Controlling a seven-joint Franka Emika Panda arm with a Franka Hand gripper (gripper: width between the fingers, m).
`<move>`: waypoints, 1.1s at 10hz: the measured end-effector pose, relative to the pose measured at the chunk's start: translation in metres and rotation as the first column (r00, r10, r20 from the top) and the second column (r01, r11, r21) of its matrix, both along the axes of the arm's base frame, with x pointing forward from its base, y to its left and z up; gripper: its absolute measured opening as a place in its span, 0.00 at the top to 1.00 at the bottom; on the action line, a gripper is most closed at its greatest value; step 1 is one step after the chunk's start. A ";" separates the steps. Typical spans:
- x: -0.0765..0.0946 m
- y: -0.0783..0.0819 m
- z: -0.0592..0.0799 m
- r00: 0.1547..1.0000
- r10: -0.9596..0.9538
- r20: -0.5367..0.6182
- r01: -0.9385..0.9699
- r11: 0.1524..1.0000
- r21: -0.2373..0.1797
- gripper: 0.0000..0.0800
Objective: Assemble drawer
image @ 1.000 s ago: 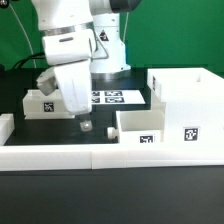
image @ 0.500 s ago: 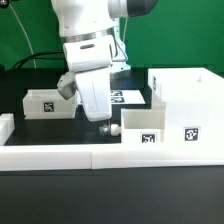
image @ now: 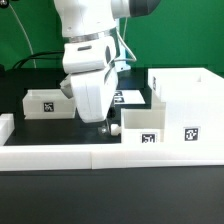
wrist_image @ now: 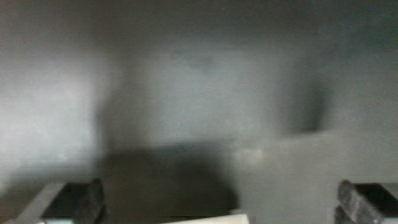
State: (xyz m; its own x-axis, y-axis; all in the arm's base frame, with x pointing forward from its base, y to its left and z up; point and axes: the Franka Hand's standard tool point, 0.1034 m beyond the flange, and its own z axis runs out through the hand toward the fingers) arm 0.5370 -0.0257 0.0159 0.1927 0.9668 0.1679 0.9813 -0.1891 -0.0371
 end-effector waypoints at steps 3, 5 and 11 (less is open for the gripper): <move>0.008 -0.001 0.003 0.999 0.048 0.021 -0.048 0.999 -0.004 0.19; 0.026 0.002 0.008 0.997 0.072 0.019 -0.072 0.997 -0.011 0.19; 0.033 0.013 0.008 0.998 0.062 0.028 -0.061 0.998 -0.036 0.19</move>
Offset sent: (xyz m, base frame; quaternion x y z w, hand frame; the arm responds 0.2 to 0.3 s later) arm 0.0414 0.0180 0.0098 0.0027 0.0113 -0.0954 0.9954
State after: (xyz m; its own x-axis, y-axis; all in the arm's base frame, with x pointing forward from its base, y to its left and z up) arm 0.5696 -0.0131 0.0237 0.1286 0.9819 0.1388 0.9916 -0.1295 -0.0027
